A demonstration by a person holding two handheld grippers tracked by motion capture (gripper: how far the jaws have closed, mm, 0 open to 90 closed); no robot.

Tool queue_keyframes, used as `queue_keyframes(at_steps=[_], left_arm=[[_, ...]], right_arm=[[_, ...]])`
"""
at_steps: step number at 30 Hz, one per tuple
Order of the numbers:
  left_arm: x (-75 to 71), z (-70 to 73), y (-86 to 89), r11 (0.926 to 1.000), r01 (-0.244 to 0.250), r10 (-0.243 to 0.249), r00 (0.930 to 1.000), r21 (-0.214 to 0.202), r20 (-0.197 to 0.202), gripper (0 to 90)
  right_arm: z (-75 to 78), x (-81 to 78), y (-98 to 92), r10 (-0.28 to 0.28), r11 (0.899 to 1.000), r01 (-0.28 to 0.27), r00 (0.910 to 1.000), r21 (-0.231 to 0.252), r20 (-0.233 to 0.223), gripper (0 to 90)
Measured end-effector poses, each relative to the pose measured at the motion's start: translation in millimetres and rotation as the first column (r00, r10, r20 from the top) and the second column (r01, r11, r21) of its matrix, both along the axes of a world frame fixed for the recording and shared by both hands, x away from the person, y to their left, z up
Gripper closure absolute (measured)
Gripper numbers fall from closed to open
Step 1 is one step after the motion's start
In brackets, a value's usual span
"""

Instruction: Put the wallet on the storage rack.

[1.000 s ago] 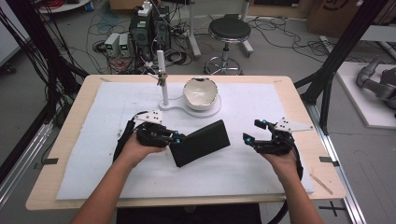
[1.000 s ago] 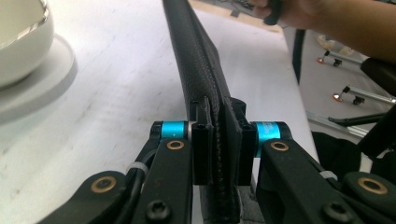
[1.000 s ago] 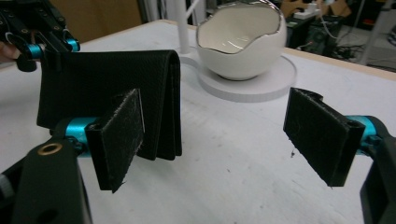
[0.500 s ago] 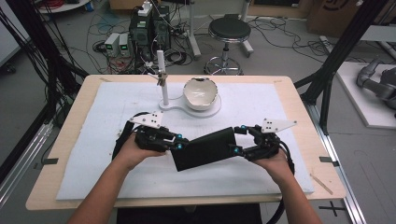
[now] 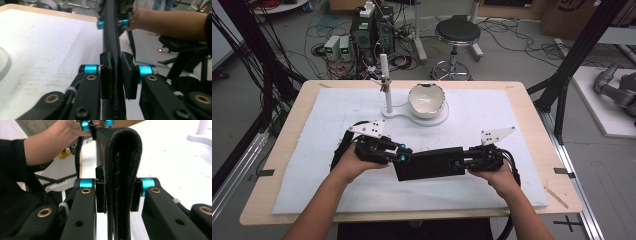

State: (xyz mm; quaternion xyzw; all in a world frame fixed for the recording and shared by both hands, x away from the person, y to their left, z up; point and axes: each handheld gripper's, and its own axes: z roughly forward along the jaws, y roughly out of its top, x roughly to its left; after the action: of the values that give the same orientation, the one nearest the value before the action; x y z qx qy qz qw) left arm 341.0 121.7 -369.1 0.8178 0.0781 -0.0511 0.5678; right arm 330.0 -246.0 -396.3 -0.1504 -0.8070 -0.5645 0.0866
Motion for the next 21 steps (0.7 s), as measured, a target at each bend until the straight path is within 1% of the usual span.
queue_keyframes(at_steps=[3,4,5,6,7,8,9,10,11,12,13,14,15,16,17,18,19,20,21], left_arm=[[0.3,-0.7,1.8,1.0,-0.005,0.005,1.0,0.004,-0.001,59.7],[0.5,-0.8,3.0,0.9998,-0.014,0.014,0.9999,0.016,-0.002,50.8],[1.2,-2.3,6.0,0.9992,-0.014,0.015,0.9996,0.038,-0.024,44.6],[1.1,-2.6,8.2,0.9983,-0.018,0.019,0.9997,0.055,-0.014,41.2],[1.1,-2.6,8.2,0.9983,-0.018,0.019,0.9997,0.055,-0.014,38.0],[0.9,-2.7,17.0,0.9937,-0.066,0.066,0.9978,0.09,0.009,34.4],[0.9,-2.7,17.0,0.9937,-0.066,0.066,0.9978,0.09,0.009,32.2],[1.1,-2.4,23.5,0.9901,-0.107,0.106,0.9943,0.092,0.012,29.5],[1.4,-2.2,27.7,0.988,-0.127,0.126,0.9919,0.088,0.013,28.7],[1.6,-1.6,33.9,0.9843,-0.154,0.153,0.9881,0.087,0.017,27.8],[2.0,-1.4,40.2,0.9806,-0.174,0.173,0.9847,0.089,0.023,27.8],[1.1,-2.6,51.8,0.9769,-0.201,0.2,0.9796,0.073,0.011,25.3],[1.1,-2.6,51.8,0.9769,-0.201,0.2,0.9796,0.073,0.011,25.3],[-1.2,-3.6,62.3,0.9697,-0.233,0.232,0.9724,0.073,0.028,25.2],[-1.2,-3.6,62.3,0.9697,-0.233,0.232,0.9724,0.073,0.028,24.4],[-2.4,-5.0,73.3,0.9618,-0.267,0.266,0.9636,0.061,0.029,23.2],[-3.4,-6.2,78.1,0.9559,-0.29,0.288,0.957,0.048,0.031,22.5],[-3.4,-6.2,78.1,0.9559,-0.29,0.288,0.957,0.048,0.031,22.1],[-3.7,-7.4,83.5,0.9497,-0.31,0.308,0.9504,0.046,0.043,22.1]], right_arm=[[2.4,-1.0,2.1,-0.008,1.0,0.008,0.9999,-0.012,0.009,75.7],[2.4,-1.0,2.1,-0.02,1.0,0.02,0.9997,-0.014,0.017,75.7],[2.6,-1.1,1.4,-0.028,0.999,0.029,0.9994,-0.02,0.018,75.7],[2.8,-1.1,0.3,-0.035,0.999,0.035,0.9992,-0.026,0.02,75.7],[2.8,-1.1,0.3,-0.035,0.999,0.035,0.9992,-0.026,0.02,75.7],[3.7,-1.6,-2.8,-0.052,0.998,0.052,0.9983,-0.027,0.025,75.7],[3.7,-1.6,-2.8,-0.052,0.998,0.052,0.9983,-0.027,0.025,75.7],[6.4,-2.5,-7.3,-0.074,0.997,0.075,0.9964,-0.025,0.043,75.7],[7.9,-3.5,-9.3,-0.075,0.997,0.076,0.9964,-0.031,0.04,75.7],[9.8,-3.7,-11.6,-0.087,0.996,0.088,0.9949,-0.03,0.052,75.7],[9.8,-3.7,-11.6,-0.087,0.996,0.088,0.9949,-0.03,0.052,75.7],[13.5,-4.6,-17.0,-0.116,0.993,0.118,0.9912,-0.03,0.064,75.7],[13.5,-4.6,-17.0,-0.116,0.993,0.118,0.9912,-0.03,0.064,75.7],[18.0,-4.8,-22.6,-0.149,0.988,0.152,0.9855,-0.032,0.081,75.7],[18.0,-4.8,-22.6,-0.149,0.988,0.152,0.9855,-0.032,0.081,75.7],[22.3,-5.2,-26.1,-0.175,0.983,0.179,0.9799,-0.031,0.095,75.7],[24.9,-5.1,-28.0,-0.19,0.981,0.194,0.9759,-0.028,0.108,75.7],[24.9,-5.1,-28.0,-0.19,0.981,0.194,0.9759,-0.028,0.108,75.7],[28.0,-5.1,-29.8,-0.203,0.978,0.208,0.9723,-0.026,0.115,75.7]])
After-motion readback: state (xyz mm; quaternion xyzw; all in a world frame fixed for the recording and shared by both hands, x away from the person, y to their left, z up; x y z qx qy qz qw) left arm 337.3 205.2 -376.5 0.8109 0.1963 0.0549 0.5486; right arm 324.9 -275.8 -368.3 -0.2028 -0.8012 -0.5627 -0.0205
